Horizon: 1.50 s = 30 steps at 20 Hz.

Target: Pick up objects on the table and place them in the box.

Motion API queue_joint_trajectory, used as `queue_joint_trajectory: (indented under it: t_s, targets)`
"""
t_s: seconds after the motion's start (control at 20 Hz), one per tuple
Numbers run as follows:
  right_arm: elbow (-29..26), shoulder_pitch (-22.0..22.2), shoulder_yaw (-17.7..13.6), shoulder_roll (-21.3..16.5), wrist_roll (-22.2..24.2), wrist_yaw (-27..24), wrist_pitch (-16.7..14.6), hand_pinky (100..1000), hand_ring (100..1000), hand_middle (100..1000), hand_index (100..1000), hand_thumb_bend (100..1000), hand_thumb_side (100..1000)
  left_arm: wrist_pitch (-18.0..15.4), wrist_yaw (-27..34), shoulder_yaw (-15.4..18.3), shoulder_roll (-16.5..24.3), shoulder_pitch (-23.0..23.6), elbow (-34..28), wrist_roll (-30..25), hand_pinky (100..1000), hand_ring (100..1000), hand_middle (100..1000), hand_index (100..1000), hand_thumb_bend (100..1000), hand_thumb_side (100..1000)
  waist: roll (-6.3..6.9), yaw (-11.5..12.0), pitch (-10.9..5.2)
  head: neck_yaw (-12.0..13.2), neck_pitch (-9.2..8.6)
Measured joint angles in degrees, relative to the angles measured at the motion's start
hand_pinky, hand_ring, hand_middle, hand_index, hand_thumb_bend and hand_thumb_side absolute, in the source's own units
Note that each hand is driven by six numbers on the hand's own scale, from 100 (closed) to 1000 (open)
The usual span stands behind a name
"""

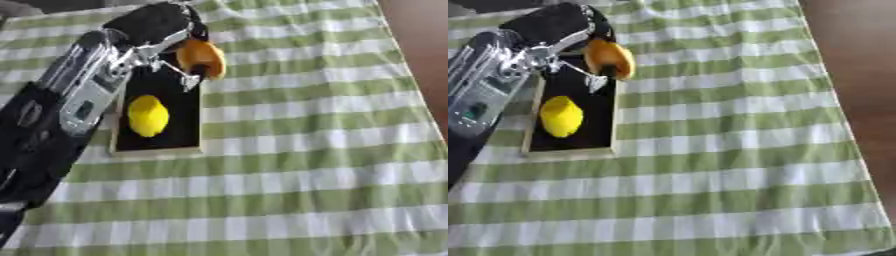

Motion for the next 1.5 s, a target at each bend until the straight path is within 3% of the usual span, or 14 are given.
queue_joint_trajectory:
  t_s: [0.35,0.5,0.6,0.65,0.7,0.8,0.9,1.0,1.25,1.35,1.5]
  targets:
    - [0.5,0.9,-0.6,0.0,-0.6,-0.2,0.2,909,841,771,847,100,633,1.8,-4.7,1.9,1.0,0.9,4.4,2.3,685,605,521,504,120,173,0.08,0.0,0.01,-0.8,-0.05]
    - [0.8,0.9,-0.6,0.0,-0.7,-0.4,0.2,909,841,771,847,100,634,2.2,-6.1,2.4,0.9,1.0,7.0,3.3,691,614,531,545,184,153,0.08,0.0,0.02,-0.8,-0.05]
    - [0.9,0.9,-0.6,0.0,-0.7,-0.4,0.2,909,841,770,847,100,634,2.2,-6.9,2.6,0.7,1.0,8.7,3.8,760,710,630,692,295,188,0.08,-0.2,0.11,-0.8,-0.05]
    - [1.0,0.9,-0.6,0.0,-0.7,-0.5,0.2,909,841,770,846,100,635,2.2,-7.2,2.7,0.4,1.0,9.5,3.9,833,798,749,830,371,254,0.08,-0.2,0.16,-0.7,-0.05]
    - [1.0,1.0,-0.7,0.0,-0.7,-0.5,0.2,909,841,770,846,100,636,2.1,-7.4,2.8,0.3,1.0,10.1,3.9,864,832,789,883,419,289,0.08,-0.3,0.18,-0.6,-0.05]
    - [1.0,1.0,-0.7,0.0,-0.8,-0.5,0.2,909,840,770,846,100,640,1.9,-7.4,3.1,0.1,0.9,10.6,3.8,927,894,859,949,563,411,0.07,-0.3,0.18,-0.5,-0.05]
    - [1.0,1.2,-0.8,0.0,-0.8,-0.5,0.2,909,840,769,845,100,640,2.0,-7.4,3.6,0.0,0.9,10.5,3.8,945,905,867,958,604,449,0.07,-0.2,0.19,-0.4,-0.05]
    - [1.3,1.2,-0.8,0.0,-0.9,-0.5,0.1,909,840,769,845,100,638,2.4,-7.3,4.3,0.0,0.9,9.5,3.9,937,895,854,946,602,468,0.07,-0.1,0.21,-0.4,-0.04]
    - [1.3,1.2,-1.0,0.0,-1.2,-0.5,0.1,908,840,769,845,100,629,4.8,-4.0,7.5,0.4,1.0,2.4,5.4,900,841,790,896,484,480,0.01,0.1,0.22,-0.2,0.02]
    - [1.3,1.2,-1.1,0.0,-1.5,-0.6,0.0,908,840,769,845,100,622,6.1,0.2,9.5,1.2,1.3,-2.3,6.9,882,809,758,872,434,452,0.00,0.3,0.23,-0.2,0.03]
    - [1.3,1.2,-1.5,0.0,-2.0,-0.9,-0.1,908,840,769,845,100,619,8.1,10.0,12.4,3.2,3.0,-9.9,11.3,864,782,730,852,438,441,-0.15,0.5,0.37,-0.5,0.07]
